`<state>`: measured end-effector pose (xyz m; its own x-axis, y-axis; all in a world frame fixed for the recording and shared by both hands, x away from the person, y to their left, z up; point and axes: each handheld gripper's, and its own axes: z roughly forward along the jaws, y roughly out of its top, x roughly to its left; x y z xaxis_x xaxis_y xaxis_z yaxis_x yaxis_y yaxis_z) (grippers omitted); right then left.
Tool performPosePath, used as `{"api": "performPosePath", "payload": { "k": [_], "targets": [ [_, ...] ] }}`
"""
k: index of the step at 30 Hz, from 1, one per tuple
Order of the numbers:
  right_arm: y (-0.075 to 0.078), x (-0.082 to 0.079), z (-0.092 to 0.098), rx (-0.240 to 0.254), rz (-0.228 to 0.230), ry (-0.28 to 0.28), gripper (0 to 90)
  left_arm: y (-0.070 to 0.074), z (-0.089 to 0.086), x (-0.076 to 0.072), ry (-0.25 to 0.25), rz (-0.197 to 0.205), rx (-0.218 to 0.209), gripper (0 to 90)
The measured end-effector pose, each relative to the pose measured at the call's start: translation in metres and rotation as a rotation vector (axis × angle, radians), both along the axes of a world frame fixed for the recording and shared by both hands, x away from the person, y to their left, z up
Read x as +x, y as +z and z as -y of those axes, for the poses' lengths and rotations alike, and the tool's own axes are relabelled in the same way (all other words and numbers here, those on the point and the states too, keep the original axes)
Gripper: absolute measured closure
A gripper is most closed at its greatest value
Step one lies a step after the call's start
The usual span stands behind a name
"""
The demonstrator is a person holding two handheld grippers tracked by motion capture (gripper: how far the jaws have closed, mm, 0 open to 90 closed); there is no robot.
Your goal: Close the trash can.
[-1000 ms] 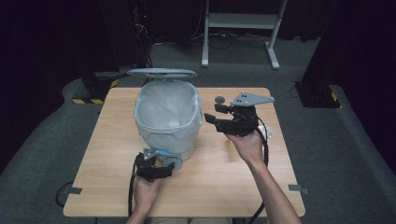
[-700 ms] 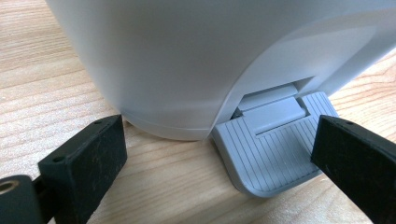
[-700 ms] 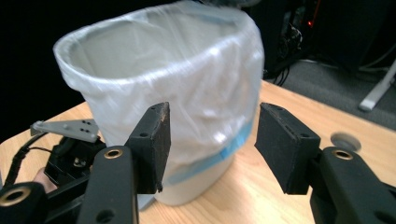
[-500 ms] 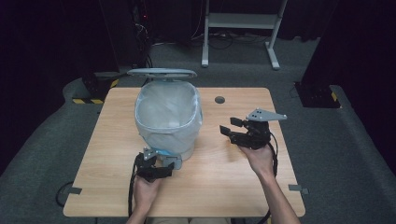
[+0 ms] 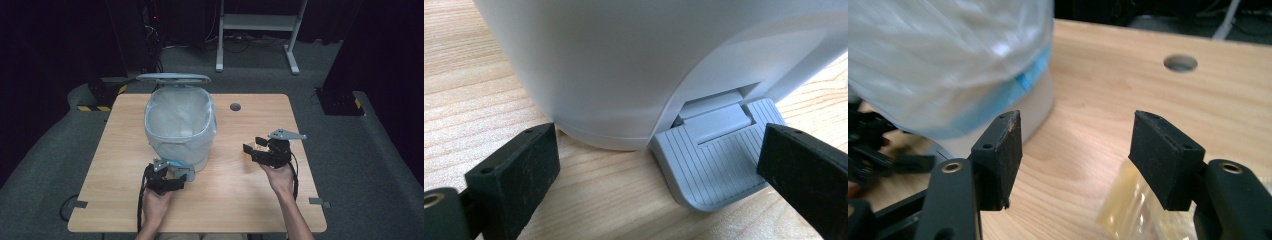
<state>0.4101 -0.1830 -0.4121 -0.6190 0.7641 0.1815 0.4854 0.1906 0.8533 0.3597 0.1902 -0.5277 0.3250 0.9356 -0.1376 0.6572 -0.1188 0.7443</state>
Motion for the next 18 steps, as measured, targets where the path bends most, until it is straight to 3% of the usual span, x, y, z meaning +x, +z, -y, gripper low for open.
{"api": "performPosePath", "payload": {
  "k": [10, 18],
  "targets": [
    [-0.031, 0.003, 0.006, -0.04, -0.029, -0.048, 35.6, 0.0, 0.0, 0.0, -0.001, -0.002, -0.002, 3.7],
    [-0.052, 0.011, 0.007, -0.063, -0.079, -0.074, 33.2, 0.0, 0.0, 0.0, -0.001, -0.002, -0.004, 3.7]
  ]
}}
